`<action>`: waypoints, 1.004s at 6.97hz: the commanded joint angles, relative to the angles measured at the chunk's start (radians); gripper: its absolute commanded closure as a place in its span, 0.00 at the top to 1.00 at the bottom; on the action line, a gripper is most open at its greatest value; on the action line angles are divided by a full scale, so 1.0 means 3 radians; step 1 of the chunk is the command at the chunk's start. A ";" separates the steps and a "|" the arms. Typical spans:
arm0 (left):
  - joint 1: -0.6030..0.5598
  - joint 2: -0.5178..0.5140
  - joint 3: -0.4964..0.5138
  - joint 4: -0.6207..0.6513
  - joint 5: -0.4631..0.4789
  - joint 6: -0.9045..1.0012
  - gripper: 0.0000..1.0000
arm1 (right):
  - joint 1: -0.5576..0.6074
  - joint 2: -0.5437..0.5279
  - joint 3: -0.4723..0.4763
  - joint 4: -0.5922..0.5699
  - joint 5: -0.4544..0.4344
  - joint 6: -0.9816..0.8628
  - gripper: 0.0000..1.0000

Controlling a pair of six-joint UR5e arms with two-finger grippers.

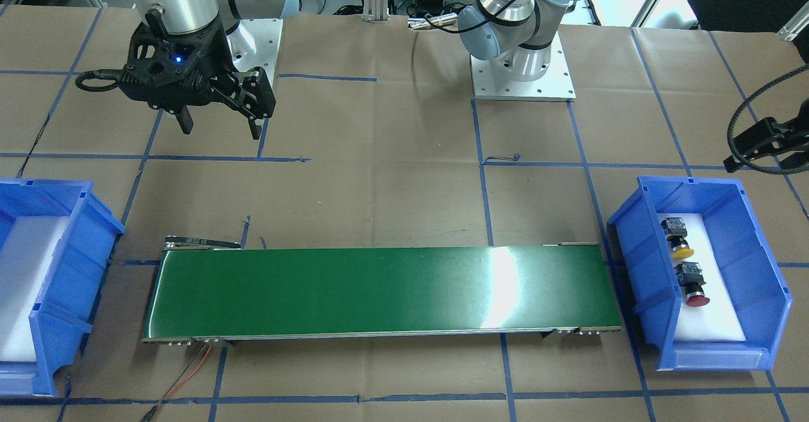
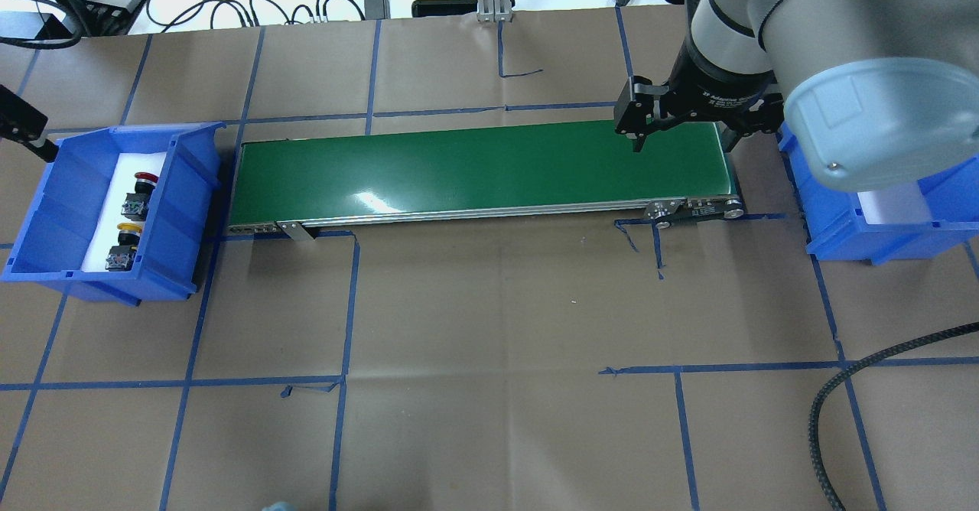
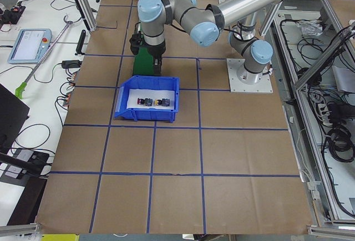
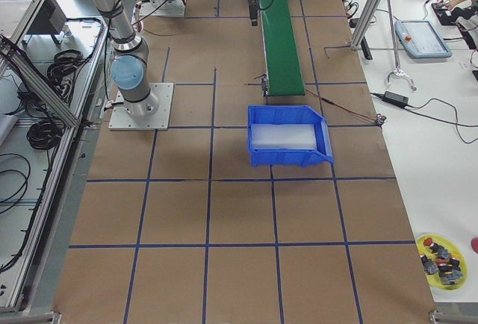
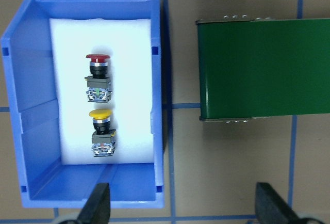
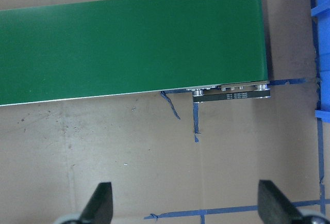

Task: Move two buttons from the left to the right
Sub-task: 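Lower the left gripper into the bin and grasp the yellow-capped button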

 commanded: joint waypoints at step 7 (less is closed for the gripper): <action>0.0192 -0.0026 -0.1090 0.1354 -0.0054 0.0309 0.99 | 0.0015 0.0011 0.0005 0.0002 -0.0028 0.0012 1.00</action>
